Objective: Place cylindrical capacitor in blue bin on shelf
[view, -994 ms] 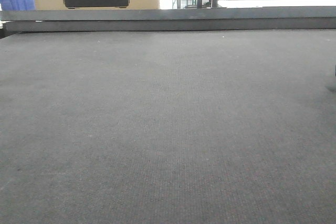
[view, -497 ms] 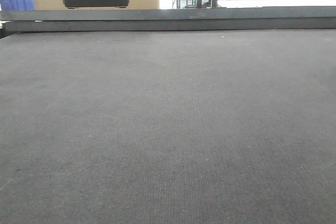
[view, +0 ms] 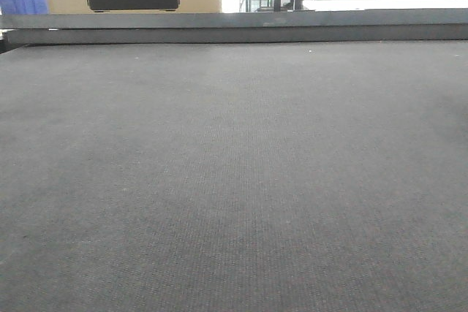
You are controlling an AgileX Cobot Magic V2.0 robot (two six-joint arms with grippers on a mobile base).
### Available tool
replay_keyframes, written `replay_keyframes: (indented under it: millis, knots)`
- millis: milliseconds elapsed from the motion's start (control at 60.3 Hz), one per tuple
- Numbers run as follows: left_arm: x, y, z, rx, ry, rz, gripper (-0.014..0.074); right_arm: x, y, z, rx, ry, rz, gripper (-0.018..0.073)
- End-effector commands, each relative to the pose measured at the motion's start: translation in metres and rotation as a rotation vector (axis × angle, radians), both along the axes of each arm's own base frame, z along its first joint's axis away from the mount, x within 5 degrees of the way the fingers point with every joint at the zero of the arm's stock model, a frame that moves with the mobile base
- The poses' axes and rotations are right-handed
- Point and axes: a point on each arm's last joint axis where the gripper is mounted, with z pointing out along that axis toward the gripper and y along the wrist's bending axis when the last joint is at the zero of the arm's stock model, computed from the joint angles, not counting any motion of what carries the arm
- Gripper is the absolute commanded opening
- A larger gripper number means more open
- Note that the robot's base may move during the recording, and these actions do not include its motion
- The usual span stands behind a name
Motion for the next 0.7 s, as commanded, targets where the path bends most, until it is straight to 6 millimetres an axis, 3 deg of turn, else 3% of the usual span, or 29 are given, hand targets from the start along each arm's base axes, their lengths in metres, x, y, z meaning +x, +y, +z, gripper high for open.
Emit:
replay_keyframes:
  millis: [0, 381, 680]
  knots:
    - [0.021, 0.004, -0.010, -0.045, -0.011, 0.040, 0.0601, -0.007, 0.002, 0.004, -0.001, -0.010, 0.007, -0.0162]
    - [0.105, 0.011, -0.053, -0.079, 0.076, 0.095, 0.0601, -0.016, 0.003, 0.007, 0.000, 0.014, 0.007, -0.0162]
    - [0.139, 0.018, -0.079, -0.128, 0.117, 0.175, 0.0601, -0.016, 0.003, 0.007, 0.000, 0.016, 0.007, -0.0162]
